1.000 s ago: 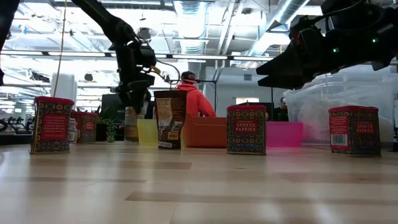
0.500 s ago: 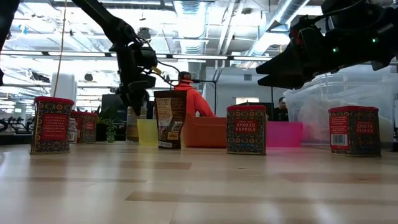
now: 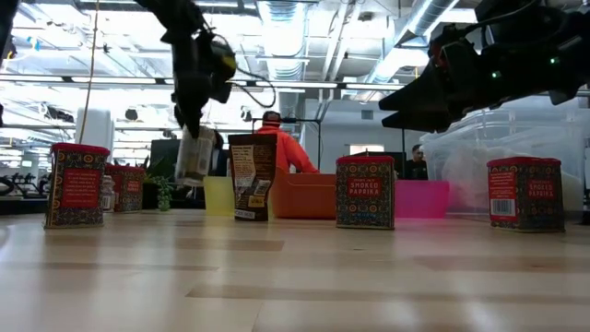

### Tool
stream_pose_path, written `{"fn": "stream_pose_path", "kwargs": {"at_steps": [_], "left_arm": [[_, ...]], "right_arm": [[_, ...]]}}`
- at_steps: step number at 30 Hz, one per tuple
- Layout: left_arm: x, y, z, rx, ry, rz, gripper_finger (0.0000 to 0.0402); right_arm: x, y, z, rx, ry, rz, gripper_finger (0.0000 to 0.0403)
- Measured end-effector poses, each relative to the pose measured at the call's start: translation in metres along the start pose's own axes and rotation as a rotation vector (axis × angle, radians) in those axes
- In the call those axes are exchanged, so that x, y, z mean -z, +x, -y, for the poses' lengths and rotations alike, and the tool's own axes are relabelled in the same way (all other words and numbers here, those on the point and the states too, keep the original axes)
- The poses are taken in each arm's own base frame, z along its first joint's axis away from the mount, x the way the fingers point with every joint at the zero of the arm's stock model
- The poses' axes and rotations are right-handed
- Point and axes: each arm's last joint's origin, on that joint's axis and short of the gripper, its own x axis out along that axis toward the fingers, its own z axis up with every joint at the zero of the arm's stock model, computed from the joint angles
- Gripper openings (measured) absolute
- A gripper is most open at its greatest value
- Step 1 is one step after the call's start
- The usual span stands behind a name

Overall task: Sort spices by type
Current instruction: Put the gold seasoning bottle into the yellow bin

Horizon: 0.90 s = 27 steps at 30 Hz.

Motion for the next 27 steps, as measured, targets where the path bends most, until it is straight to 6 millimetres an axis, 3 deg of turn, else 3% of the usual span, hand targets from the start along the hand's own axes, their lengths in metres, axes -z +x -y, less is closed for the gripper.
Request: {"fn": "stream_pose_path", "kwargs": {"at_steps": [12, 22, 27], "left_arm": [[-0.017, -0.025, 0.037, 0.005, 0.124, 0.048, 0.0260], [-0.038, -0.028, 0.039, -0.059, 0.144, 0.243, 0.0260], [-0.040, -0.027, 0.037, -0.078, 0.143, 0.260, 0.0260]], "right_arm": [[0.000, 0.000, 0.000, -0.001, 0.007, 0.000, 0.0379], [0.000, -0.001, -0.002, -0.010, 0.005, -0.002, 0.0379], [0.001, -0.001, -0.002, -0.010, 0.003, -0.008, 0.0379]]}}
